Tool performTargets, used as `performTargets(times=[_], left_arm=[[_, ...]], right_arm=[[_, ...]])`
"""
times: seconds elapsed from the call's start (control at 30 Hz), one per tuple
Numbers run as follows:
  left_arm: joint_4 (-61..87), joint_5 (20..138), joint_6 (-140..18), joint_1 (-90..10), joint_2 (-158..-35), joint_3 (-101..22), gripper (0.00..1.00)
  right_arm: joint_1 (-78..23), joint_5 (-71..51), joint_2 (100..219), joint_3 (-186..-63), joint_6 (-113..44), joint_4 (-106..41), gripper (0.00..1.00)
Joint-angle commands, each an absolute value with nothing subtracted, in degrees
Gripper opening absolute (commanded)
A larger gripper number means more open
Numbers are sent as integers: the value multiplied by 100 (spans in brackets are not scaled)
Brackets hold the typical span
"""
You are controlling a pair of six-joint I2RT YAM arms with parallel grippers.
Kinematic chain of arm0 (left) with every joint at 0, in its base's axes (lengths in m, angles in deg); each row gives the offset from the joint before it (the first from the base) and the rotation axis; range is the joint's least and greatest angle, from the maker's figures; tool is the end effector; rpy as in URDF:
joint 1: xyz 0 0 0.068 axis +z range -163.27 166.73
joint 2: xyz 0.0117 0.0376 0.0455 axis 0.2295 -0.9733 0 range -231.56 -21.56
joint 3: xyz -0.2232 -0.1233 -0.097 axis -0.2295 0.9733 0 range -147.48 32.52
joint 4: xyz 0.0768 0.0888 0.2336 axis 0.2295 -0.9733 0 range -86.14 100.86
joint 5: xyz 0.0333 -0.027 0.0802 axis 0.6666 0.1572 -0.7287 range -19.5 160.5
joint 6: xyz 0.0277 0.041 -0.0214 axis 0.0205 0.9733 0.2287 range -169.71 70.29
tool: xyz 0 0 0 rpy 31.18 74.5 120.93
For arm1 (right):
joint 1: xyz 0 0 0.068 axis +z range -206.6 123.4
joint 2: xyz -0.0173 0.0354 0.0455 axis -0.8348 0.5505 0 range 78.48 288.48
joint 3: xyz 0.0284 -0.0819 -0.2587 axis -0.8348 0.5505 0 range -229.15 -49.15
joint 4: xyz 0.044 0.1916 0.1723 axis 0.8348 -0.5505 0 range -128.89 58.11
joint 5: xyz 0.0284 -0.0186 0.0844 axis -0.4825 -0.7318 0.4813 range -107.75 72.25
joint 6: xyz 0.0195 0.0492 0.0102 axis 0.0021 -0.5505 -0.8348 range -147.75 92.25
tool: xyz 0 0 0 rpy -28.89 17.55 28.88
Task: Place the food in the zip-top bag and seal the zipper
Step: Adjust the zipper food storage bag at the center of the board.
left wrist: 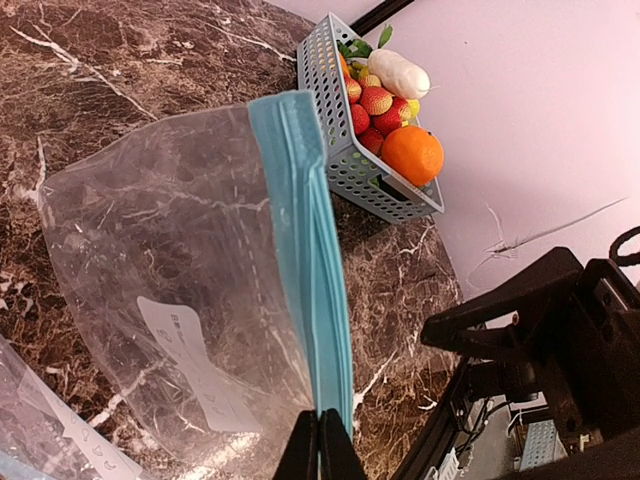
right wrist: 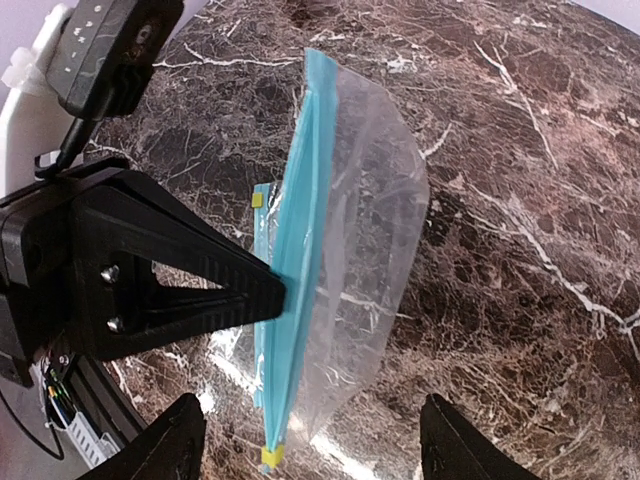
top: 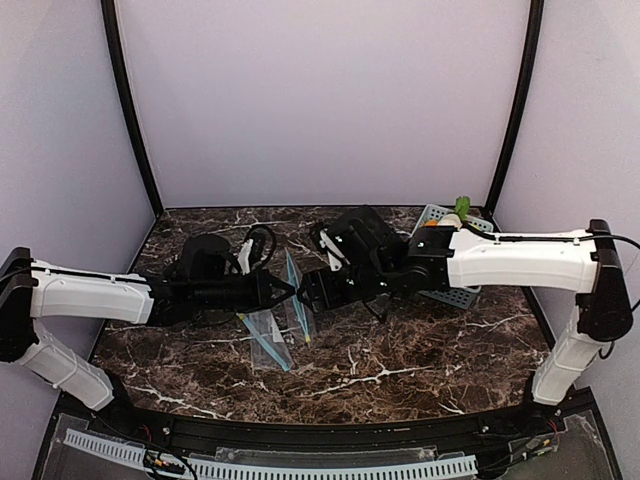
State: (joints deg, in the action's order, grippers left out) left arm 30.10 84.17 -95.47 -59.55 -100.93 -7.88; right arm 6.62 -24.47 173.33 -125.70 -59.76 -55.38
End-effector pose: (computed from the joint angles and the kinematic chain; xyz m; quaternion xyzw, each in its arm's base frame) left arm 0.2025 -0.2239 0.2289 0.0722 0.8117 -0.4788 0.3267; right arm 0.1729 0.3331 0.2838 -0.2220 0.8841 0.2651 0.3144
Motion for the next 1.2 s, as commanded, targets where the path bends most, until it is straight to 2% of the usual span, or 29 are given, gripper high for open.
performTargets(times=[0.0, 0.5, 1.17], left_arm=[[3159, 8308, -9619, -5993, -9976, -819, 1], [3215, 8271, -9707, -6000, -9946, -716, 1], [2847, 7988, -9579, -6002, -9920, -721, 1]], right_arm=[[929, -3060, 17779, -13157, -5949, -5783, 71], [1094, -4139, 18871, -14124, -6171, -6797, 61], [1094, -3879, 18322, -13698, -6331, -6616, 57]])
